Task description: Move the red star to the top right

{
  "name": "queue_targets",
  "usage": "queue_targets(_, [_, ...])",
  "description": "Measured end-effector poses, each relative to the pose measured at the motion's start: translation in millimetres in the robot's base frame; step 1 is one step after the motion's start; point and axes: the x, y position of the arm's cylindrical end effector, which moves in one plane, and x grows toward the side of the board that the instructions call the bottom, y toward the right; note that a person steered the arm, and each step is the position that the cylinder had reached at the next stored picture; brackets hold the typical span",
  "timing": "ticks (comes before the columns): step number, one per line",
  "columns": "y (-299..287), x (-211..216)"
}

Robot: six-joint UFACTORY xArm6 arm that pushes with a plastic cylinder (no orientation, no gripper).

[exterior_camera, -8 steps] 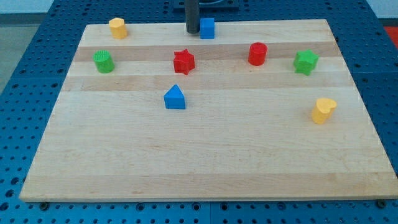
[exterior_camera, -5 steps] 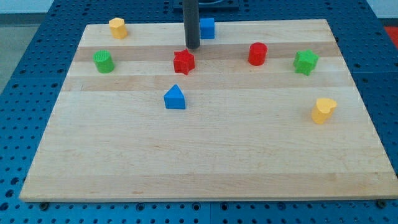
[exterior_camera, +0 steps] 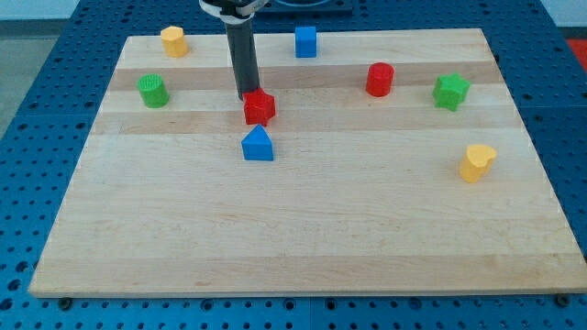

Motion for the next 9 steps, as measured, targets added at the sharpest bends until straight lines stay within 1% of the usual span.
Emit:
queue_targets(1, [-30.9, -10.4])
queue_targets(2, [-55.1, -0.4])
queue_targets(3, [-53.5, 32.7])
queue_targets(4, [-28.0, 51.7])
queue_targets(5, [-3.6, 45.2])
queue_targets(6, [30.3, -3.0])
queue_targets(7, [52.6, -33.4])
queue_targets(8, [1.2, 0.4])
queue_targets(9, [5.7, 36.8])
